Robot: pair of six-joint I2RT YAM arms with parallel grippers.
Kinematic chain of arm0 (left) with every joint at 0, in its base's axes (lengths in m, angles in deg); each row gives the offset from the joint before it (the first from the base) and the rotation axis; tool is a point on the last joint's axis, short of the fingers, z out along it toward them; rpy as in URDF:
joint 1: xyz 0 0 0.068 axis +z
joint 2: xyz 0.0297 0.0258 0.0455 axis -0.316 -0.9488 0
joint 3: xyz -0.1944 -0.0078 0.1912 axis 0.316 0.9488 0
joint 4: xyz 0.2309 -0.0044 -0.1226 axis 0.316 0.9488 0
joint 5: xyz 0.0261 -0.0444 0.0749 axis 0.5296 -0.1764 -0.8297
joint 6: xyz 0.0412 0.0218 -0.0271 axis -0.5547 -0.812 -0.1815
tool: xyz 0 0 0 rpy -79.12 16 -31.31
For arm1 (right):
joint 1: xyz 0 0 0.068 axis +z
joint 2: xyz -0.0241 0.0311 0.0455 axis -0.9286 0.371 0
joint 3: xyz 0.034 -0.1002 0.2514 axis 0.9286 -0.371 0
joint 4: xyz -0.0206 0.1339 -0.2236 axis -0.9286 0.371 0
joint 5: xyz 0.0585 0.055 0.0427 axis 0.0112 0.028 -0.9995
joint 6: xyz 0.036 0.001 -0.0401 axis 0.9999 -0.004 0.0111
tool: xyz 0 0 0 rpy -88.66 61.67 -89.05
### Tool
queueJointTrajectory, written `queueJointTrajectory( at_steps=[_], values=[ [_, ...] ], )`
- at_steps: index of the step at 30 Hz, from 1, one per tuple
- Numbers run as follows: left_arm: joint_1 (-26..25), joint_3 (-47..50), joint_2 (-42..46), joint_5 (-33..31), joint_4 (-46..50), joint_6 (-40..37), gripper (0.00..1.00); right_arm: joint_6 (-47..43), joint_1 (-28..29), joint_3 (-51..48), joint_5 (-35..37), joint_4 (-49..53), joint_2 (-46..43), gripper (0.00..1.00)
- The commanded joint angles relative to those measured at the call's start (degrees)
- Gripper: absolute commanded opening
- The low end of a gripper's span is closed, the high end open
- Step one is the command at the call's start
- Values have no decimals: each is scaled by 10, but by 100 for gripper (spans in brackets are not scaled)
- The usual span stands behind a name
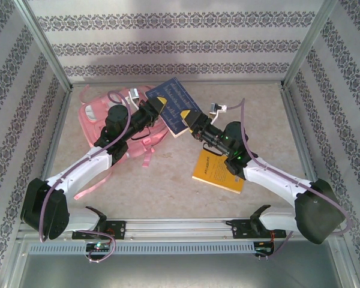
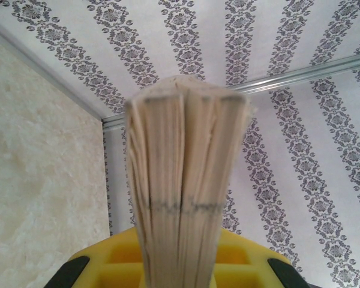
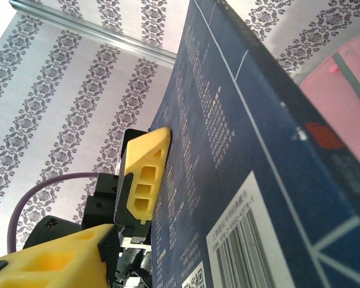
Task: Pack the student bag
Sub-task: Pass the book, then open the student bag at the top-center of the table.
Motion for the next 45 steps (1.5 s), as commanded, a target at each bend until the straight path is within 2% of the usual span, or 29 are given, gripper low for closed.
queueJointTrajectory(
  at_steps=[1,8,14,15,17,20,22,26,30,36,41,45],
  values=[
    [-10,-4,1,-13,-47,4,0,-13,5,21,16,-20,10,57],
    [-21,1,-11,-10,-55,8,0,-17,3,37,15,-27,42,49],
    [-23,3,-4,-15,-20,-17,0,-31,-9,28,36,-4,27,11],
    [-24,1,2,-20,-2,-29,4,-36,-13,23,42,2,18,7],
    [-23,-16,17,-34,63,-77,18,-50,-25,8,54,44,-6,0],
    [-21,-77,22,-70,239,-161,44,-76,-49,-8,68,119,-47,0],
    [-21,-127,8,-108,349,-210,57,-107,-63,-5,85,201,-78,0],
    [-10,-194,-34,-147,444,-277,82,-179,-78,11,117,343,-123,0],
    [24,-231,-89,-127,460,-295,83,-210,-88,12,130,399,-152,0],
    [90,-345,-224,-63,531,-314,83,-225,-104,5,118,431,-177,0],
    [124,-408,-316,-5,530,-322,75,-242,-115,0,110,453,-194,0],
    [135,-452,-368,-1,546,-326,71,-245,-129,-4,101,465,-207,0]
  ],
)
